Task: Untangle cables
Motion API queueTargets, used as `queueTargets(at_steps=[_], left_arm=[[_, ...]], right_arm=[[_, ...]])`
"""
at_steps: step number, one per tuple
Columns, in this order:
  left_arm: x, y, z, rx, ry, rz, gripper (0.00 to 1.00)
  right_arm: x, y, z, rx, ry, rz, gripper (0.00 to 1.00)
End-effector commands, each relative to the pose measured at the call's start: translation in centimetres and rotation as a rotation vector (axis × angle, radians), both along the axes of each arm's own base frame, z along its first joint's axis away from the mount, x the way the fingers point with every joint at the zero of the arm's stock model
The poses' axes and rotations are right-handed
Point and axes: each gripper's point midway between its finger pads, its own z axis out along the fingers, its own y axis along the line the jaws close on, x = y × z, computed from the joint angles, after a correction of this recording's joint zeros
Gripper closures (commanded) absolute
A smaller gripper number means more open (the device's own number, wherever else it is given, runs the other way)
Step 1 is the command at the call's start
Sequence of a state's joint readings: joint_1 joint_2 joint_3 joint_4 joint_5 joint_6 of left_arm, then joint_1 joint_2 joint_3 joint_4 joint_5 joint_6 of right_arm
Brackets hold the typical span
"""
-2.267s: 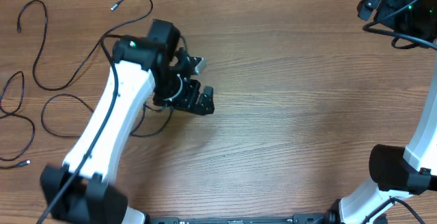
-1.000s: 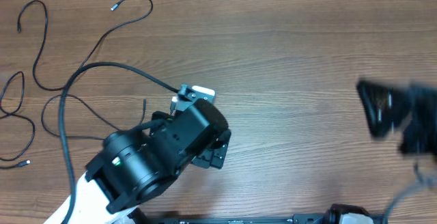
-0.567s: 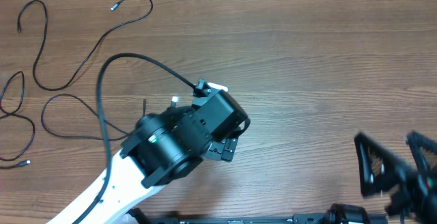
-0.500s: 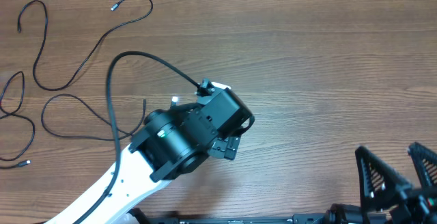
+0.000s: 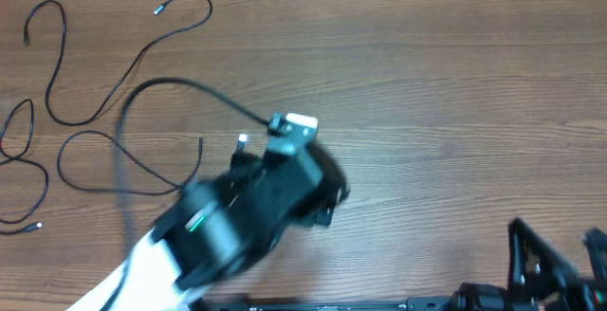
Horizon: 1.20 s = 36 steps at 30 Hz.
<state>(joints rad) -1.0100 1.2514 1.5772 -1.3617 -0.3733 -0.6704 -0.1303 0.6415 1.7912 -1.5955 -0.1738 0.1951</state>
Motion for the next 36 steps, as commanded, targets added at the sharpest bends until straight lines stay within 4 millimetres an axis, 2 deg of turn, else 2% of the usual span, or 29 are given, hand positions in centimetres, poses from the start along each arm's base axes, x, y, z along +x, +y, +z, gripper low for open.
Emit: queueTargets(at_steps=[1, 3, 4, 6, 8, 11, 14, 18, 28, 36], left_arm=[[-2.3, 2.1, 5.6, -0.093, -0.242, -0.032, 0.01], [-3.7, 2.6, 7.0, -0.130, -0.311, -0.077, 0.00], [-5.1, 3.2, 7.8, -0.177, -0.361, -0.118, 0.00], [-6.0, 4.0, 7.7, -0.233, -0.393, -0.127, 0.01], [-6.6, 4.7, 6.9, -0.279, -0.417, -0.118, 0.00], [-6.6, 5.6, 5.4, -0.331, -0.455, -0.075, 0.00], [-6.5, 6.2, 4.8, -0.350, -0.490, -0.058, 0.00], [-7.1, 6.1, 5.7, -0.321, -0.457, -0.159, 0.01], [-6.0, 7.5, 8.0, -0.275, -0.544, -0.150, 0.00], [-6.4, 7.2, 7.7, -0.279, -0.518, -0.174, 0.01]], right_arm=[[-1.9, -0.8, 0.4, -0.024, -0.064, -0.055, 0.00], [-2.0, -0.7, 0.5, -0.024, -0.070, -0.054, 0.00], [-1.9, -0.7, 0.4, -0.022, -0.068, -0.050, 0.00], [-1.8, -0.4, 0.4, -0.016, -0.066, -0.034, 0.00], [-1.6, -0.4, 0.3, -0.016, -0.065, -0.034, 0.00], [-1.2, -0.5, 0.4, -0.017, -0.072, -0.034, 0.00], [-0.9, -0.5, 0.3, -0.016, -0.069, -0.034, 0.00], [-0.6, -0.5, 0.4, -0.016, -0.075, -0.034, 0.00], [-0.4, -0.6, 1.1, -0.013, -0.104, -0.037, 0.00], [-0.6, -0.5, 0.3, -0.009, -0.072, -0.036, 0.00]])
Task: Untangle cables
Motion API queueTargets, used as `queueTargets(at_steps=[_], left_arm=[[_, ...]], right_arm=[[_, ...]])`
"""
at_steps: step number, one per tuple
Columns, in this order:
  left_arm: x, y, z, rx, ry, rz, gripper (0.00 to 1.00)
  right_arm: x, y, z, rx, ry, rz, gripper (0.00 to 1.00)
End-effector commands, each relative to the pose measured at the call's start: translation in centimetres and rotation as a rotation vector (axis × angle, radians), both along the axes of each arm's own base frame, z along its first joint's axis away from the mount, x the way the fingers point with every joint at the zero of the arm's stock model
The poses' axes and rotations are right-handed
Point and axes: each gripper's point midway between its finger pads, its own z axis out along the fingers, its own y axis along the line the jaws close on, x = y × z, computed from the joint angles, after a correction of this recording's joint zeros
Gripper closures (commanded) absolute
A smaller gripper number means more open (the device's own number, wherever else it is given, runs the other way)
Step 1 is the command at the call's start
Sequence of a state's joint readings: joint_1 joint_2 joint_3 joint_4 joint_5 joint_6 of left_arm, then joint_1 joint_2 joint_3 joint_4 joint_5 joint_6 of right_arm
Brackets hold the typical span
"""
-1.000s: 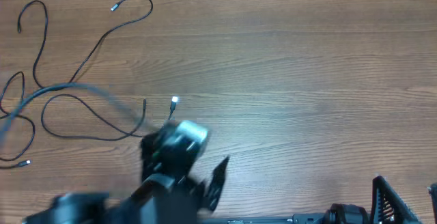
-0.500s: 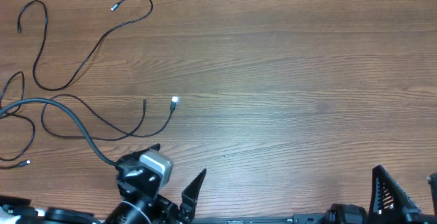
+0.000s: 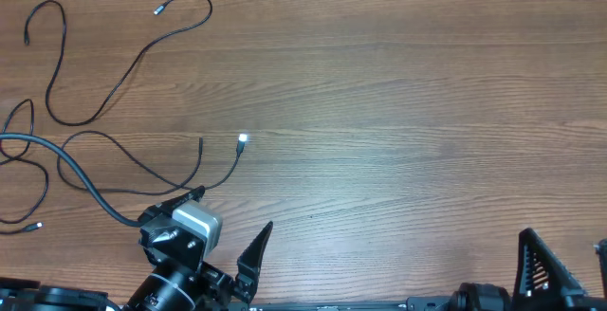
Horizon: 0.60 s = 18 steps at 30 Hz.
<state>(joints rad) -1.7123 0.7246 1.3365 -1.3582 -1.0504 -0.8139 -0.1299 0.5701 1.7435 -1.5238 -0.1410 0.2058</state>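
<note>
Several thin black cables lie on the left of the wooden table. One cable (image 3: 128,72) snakes from a silver plug (image 3: 157,9) at the far left back to a loop end. Another ends in a bright plug (image 3: 242,140) and runs down toward my left gripper (image 3: 228,218). A third cable (image 3: 114,164) loops and crosses beside it, its end pointing up next to the bright plug. My left gripper sits at the front edge, open and holding nothing. The right gripper (image 3: 561,243) rests open at the front right corner, far from the cables.
More black cable loops (image 3: 38,173) lie at the table's left edge, one ending in a small plug near the front. The left arm's own thick grey lead (image 3: 81,183) arcs over them. Bare wood (image 3: 408,112) spans the middle and right.
My left arm was stretched over the table with its gripper by the bright plug. Now it is drawn back to the front edge. The bright plug lies where it was. The right arm barely shifted.
</note>
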Motion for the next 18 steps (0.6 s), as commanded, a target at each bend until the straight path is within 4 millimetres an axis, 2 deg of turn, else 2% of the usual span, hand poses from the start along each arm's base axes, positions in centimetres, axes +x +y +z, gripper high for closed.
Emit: queueTargets(at_steps=[1, 9, 18], left_arm=[[-0.3, 0.0, 0.2, -0.007, 0.020, -0.028, 0.01], [-1.1, -0.6, -0.5, 0.005, 0.067, -0.082, 0.01], [-1.1, -0.6, -0.5, 0.006, 0.067, -0.082, 0.01]], right_arm=[[0.2, -0.1, -0.5, 0.005, 0.026, -0.002, 0.00], [-0.6, 0.0, -2.6, 0.016, 0.116, -0.002, 0.00], [-0.7, 0.0, -2.8, 0.017, 0.125, -0.002, 0.00]])
